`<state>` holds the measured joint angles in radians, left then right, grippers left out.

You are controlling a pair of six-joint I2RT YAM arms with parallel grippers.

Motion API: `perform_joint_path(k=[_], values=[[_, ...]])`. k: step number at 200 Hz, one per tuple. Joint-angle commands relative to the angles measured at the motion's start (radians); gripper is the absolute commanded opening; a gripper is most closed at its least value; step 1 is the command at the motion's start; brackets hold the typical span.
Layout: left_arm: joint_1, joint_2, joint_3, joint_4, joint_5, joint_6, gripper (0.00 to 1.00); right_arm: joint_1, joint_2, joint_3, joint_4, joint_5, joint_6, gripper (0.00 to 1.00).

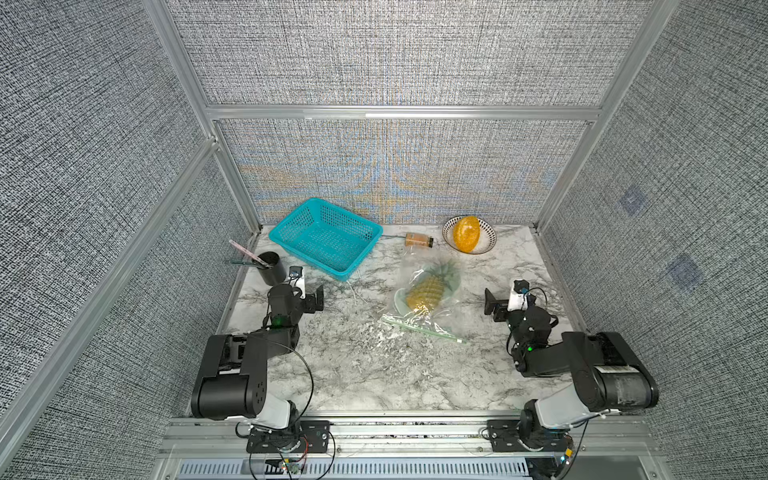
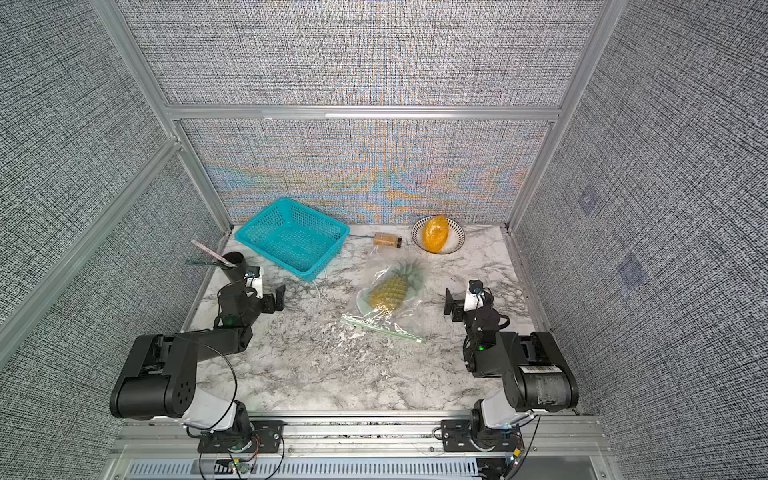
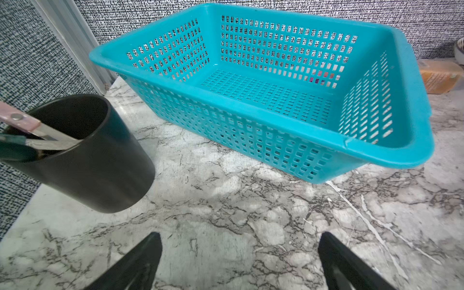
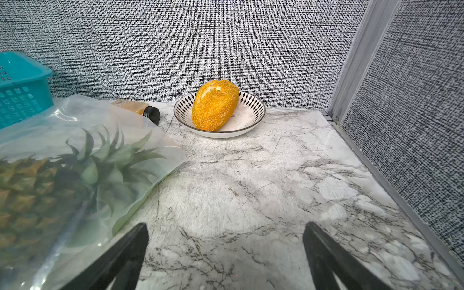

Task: Open the zip-top bag and take out the pineapple
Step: Pick up the zipper food storage bag at the center of the board.

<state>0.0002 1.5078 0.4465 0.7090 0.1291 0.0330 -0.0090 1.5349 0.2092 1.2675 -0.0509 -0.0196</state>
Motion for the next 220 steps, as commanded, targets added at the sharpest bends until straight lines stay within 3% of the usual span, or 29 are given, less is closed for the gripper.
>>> perform_joint_path(k=[1, 220], values=[[-0.004, -0.008, -0.003, 0.012, -0.028, -0.003, 0.99, 0.001, -0.001, 0.0, 0.029, 0.002, 0.0, 0.98], [-0.014, -0.012, 0.004, -0.004, -0.078, -0.015, 0.99, -0.009, 0.0, 0.002, 0.034, -0.015, 0.007, 0.98]])
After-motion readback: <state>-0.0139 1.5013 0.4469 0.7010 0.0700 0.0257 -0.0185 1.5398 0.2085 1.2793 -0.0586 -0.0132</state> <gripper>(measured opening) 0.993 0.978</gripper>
